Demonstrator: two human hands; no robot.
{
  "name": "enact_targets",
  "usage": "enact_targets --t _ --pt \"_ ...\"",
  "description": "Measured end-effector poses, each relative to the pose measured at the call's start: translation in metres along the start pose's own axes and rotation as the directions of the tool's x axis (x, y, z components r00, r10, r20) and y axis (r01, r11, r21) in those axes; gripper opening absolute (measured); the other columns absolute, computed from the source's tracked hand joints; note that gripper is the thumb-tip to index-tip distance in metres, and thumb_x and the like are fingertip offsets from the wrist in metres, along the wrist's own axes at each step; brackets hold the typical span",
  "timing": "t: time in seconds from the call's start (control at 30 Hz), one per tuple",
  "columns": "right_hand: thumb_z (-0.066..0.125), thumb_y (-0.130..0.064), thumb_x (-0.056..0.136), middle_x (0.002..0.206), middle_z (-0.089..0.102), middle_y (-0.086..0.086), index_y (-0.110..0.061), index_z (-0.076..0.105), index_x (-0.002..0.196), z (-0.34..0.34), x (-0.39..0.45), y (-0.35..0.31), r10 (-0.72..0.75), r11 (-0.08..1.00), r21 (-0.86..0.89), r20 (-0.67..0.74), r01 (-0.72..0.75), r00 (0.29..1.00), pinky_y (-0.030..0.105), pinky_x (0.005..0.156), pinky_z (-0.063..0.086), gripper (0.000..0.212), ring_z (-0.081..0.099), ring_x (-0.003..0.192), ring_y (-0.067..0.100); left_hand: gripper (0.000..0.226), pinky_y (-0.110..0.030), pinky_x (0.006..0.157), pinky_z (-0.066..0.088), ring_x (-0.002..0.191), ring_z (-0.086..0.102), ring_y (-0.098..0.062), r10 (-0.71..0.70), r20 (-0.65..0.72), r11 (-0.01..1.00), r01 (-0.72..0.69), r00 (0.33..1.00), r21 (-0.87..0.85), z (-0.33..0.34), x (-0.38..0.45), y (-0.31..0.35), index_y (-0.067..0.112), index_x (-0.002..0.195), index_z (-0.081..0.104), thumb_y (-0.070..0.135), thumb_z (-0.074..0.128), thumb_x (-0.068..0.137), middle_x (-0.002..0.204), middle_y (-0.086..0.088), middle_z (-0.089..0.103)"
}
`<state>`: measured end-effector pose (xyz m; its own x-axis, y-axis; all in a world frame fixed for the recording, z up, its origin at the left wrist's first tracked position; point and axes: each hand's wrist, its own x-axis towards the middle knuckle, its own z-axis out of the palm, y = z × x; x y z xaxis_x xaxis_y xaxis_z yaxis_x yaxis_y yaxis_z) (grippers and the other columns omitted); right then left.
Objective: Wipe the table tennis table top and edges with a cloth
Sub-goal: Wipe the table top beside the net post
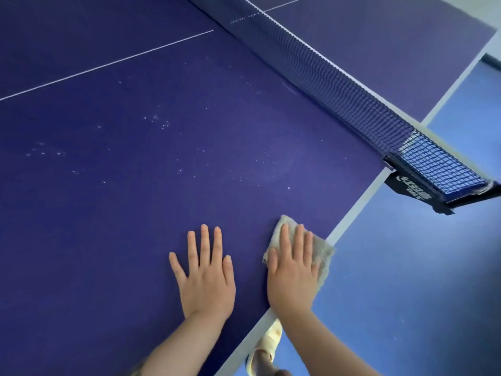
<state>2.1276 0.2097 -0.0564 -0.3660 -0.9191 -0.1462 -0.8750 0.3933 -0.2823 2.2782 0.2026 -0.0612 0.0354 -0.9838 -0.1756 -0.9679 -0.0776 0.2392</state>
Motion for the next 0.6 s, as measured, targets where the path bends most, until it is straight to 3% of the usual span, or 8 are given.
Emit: enact_targets --t 0.07,0.17,0.23,0.27,0.33,0.4,0.5,0.6 --pt "0.019 -0.049 0.102 0.166 0.006 -0.005 -0.038 0.012 0.157 0.006 -0.002 -0.015 -0.236 0.972 -0.010 0.037 0.236 0.971 0.044 0.122 0.009 0.056 -0.001 0.153 0.014 0.058 -0.062 0.113 0.012 0.148 0.020 -0.026 -0.017 -0.005 1.000 0.017 1.000 -0.002 0.001 0.009 0.016 0.022 0.153 0.028 0.038 0.018 0.098 0.160 -0.001 0.023" --pt "0.012 -0.051 0.102 0.164 -0.011 -0.012 -0.042 0.002 0.156 -0.010 0.044 -0.016 -0.470 0.877 0.001 0.197 0.480 0.860 0.036 0.119 -0.014 0.056 -0.020 0.150 0.010 0.058 -0.060 0.115 0.004 0.150 0.009 -0.024 -0.052 -0.011 0.998 0.052 0.999 0.040 0.006 0.022 0.030 0.026 0.155 0.016 0.038 0.008 0.099 0.163 0.001 0.013" --pt "0.011 -0.051 0.102 0.165 -0.012 -0.012 -0.041 0.001 0.157 -0.026 0.082 0.007 -0.395 0.911 -0.048 0.185 0.410 0.900 0.039 0.122 -0.008 0.057 -0.018 0.151 0.011 0.056 -0.058 0.116 -0.003 0.151 -0.007 -0.022 -0.066 -0.013 0.997 0.066 0.998 0.048 0.005 0.032 0.040 0.029 0.155 -0.003 0.038 -0.007 0.099 0.164 0.004 -0.004" --pt "0.014 -0.049 0.103 0.165 -0.011 -0.012 -0.041 0.001 0.157 -0.033 0.097 0.024 -0.272 0.957 -0.059 0.158 0.284 0.949 0.042 0.124 -0.003 0.056 -0.016 0.151 0.012 0.057 -0.058 0.117 -0.005 0.150 -0.014 -0.022 -0.084 -0.003 0.996 0.084 0.997 0.036 0.004 0.036 0.048 0.030 0.153 -0.011 0.038 -0.012 0.097 0.163 0.005 -0.011" --pt "0.019 -0.046 0.105 0.166 -0.009 -0.010 -0.040 0.001 0.157 -0.043 0.110 0.060 -0.019 1.000 0.001 0.105 0.018 0.994 0.046 0.123 0.002 0.055 -0.014 0.151 0.012 0.060 -0.059 0.117 -0.006 0.148 -0.019 -0.023 -0.115 0.004 0.993 0.115 0.993 0.028 0.004 0.044 0.066 0.030 0.152 -0.017 0.041 -0.008 0.094 0.162 0.004 -0.017" --pt "0.022 -0.043 0.106 0.167 -0.005 -0.007 -0.038 0.005 0.158 -0.040 0.094 0.079 0.033 0.999 0.030 0.061 -0.035 0.998 0.047 0.123 0.005 0.055 -0.011 0.152 0.013 0.058 -0.058 0.117 -0.005 0.148 -0.020 -0.025 -0.144 -0.004 0.989 0.144 0.990 0.032 0.005 0.050 0.085 0.030 0.153 -0.017 0.042 0.002 0.099 0.162 0.002 -0.017" --pt "0.030 -0.043 0.100 0.164 0.020 -0.001 -0.032 0.028 0.155 -0.023 0.049 0.067 -0.230 0.973 -0.027 -0.023 0.229 0.973 0.044 0.121 0.017 0.056 0.011 0.151 0.018 0.057 -0.057 0.117 -0.005 0.148 -0.021 -0.025 -0.201 -0.027 0.979 0.201 0.979 0.004 0.007 0.053 0.100 0.031 0.153 -0.014 0.042 0.007 0.101 0.162 0.002 -0.016" --pt "0.029 -0.047 0.102 0.164 0.020 -0.005 -0.036 0.025 0.155 -0.019 0.057 0.042 -0.501 0.857 -0.067 0.127 0.511 0.856 0.041 0.120 0.014 0.054 0.011 0.152 0.017 0.056 -0.055 0.118 -0.006 0.148 -0.020 -0.022 -0.218 -0.037 0.976 0.217 0.975 -0.010 0.009 0.055 0.102 0.034 0.153 -0.012 0.041 0.009 0.101 0.162 0.004 -0.015"
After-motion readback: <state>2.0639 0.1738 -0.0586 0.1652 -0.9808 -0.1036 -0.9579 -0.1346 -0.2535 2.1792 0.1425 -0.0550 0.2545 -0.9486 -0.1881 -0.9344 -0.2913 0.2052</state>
